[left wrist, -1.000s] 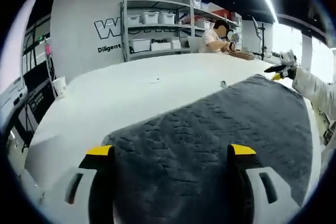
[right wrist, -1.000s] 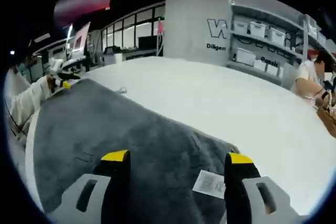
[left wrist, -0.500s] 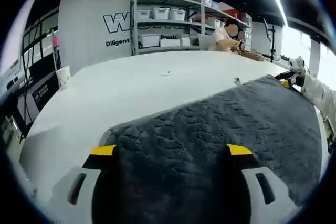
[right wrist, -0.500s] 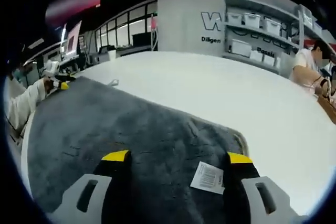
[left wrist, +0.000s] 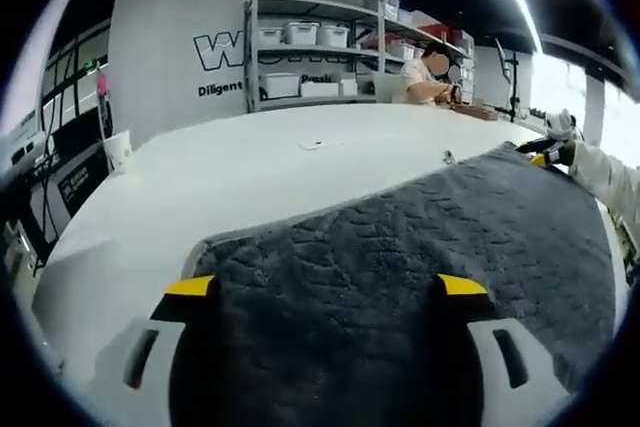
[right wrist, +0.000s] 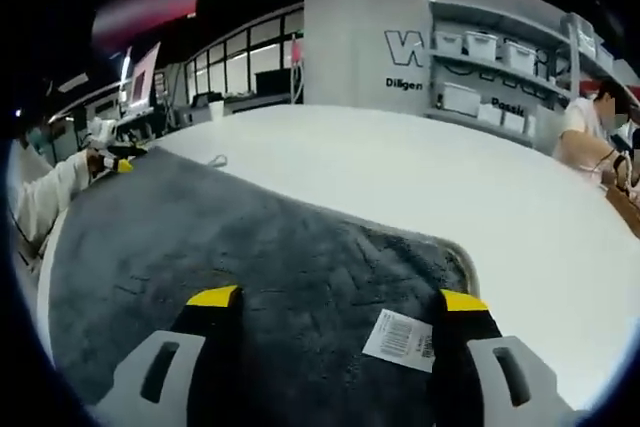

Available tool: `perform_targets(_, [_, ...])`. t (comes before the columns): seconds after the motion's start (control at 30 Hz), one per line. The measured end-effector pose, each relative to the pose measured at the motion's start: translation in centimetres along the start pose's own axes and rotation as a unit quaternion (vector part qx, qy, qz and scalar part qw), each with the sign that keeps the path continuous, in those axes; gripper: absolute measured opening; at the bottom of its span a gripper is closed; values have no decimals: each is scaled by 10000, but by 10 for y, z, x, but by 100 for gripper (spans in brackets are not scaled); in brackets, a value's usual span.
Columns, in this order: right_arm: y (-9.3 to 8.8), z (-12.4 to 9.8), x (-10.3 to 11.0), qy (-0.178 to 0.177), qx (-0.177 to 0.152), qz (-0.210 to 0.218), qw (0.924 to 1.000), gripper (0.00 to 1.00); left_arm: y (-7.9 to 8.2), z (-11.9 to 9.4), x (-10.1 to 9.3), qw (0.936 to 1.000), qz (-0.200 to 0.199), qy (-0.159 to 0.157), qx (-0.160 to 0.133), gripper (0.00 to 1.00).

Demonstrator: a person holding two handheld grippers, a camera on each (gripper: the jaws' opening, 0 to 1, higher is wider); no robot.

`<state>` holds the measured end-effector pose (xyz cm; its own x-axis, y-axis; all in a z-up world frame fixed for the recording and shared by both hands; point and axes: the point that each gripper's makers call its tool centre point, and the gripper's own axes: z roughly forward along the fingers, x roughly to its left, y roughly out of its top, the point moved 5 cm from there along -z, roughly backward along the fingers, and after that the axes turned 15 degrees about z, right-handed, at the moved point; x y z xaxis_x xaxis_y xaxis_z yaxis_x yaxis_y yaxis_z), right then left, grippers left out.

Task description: Open the folded towel by lifting each exposed corner and separating the folded layers until the towel lies flat within the target outline without major curled edges

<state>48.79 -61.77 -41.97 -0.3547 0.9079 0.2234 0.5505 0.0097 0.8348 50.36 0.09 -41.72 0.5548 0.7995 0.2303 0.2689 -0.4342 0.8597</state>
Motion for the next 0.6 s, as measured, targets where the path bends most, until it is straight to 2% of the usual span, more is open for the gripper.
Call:
perform_targets(0.47, [-1,0,-1,70,-96,-25,9999,77,-1,2,4,10000,29,-31,-65,89])
perform_targets(0.6, [0,-1,1,63,-4,-31,10000,77,-1,3,3,10000,22,-22,-62,90])
